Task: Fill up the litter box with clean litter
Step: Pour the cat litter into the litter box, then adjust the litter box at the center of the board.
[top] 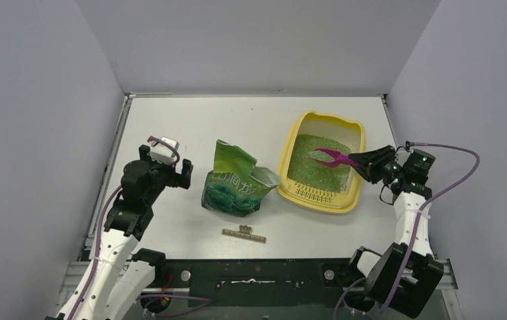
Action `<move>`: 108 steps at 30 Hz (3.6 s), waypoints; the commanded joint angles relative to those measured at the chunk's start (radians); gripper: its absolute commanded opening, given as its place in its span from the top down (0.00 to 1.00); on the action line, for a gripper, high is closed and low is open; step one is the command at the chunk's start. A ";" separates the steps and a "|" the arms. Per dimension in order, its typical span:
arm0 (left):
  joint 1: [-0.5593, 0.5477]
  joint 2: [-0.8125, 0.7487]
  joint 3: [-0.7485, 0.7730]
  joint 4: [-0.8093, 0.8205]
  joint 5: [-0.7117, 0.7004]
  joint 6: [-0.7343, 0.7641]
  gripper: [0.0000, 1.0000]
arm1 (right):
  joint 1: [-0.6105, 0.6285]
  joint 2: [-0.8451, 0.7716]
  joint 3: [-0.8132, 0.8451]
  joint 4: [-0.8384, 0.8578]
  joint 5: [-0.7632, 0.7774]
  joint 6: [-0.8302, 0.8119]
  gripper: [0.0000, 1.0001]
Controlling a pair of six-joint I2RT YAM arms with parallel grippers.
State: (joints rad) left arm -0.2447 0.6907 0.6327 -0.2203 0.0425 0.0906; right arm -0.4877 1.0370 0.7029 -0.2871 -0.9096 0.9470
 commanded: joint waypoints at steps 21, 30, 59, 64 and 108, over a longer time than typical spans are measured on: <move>0.010 -0.009 0.028 0.078 0.037 0.014 0.08 | -0.006 -0.097 0.033 -0.309 -0.060 -0.233 1.00; 0.011 -0.012 0.029 0.077 0.048 0.016 0.08 | -0.035 -0.213 0.029 -0.469 0.056 -0.282 1.00; 0.011 -0.002 0.023 0.093 0.069 0.010 0.07 | 0.058 -0.169 0.525 -0.764 0.519 -0.538 1.00; 0.010 -0.004 0.024 0.092 0.069 0.009 0.08 | 0.082 -0.129 0.498 -0.671 0.324 -0.524 1.00; 0.007 -0.011 0.042 0.071 0.105 -0.054 0.03 | 0.580 0.391 0.453 0.001 0.484 -0.341 1.00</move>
State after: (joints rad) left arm -0.2401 0.6914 0.6327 -0.1864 0.1070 0.0864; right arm 0.0917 1.5440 1.0637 -0.1577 -0.5022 0.7212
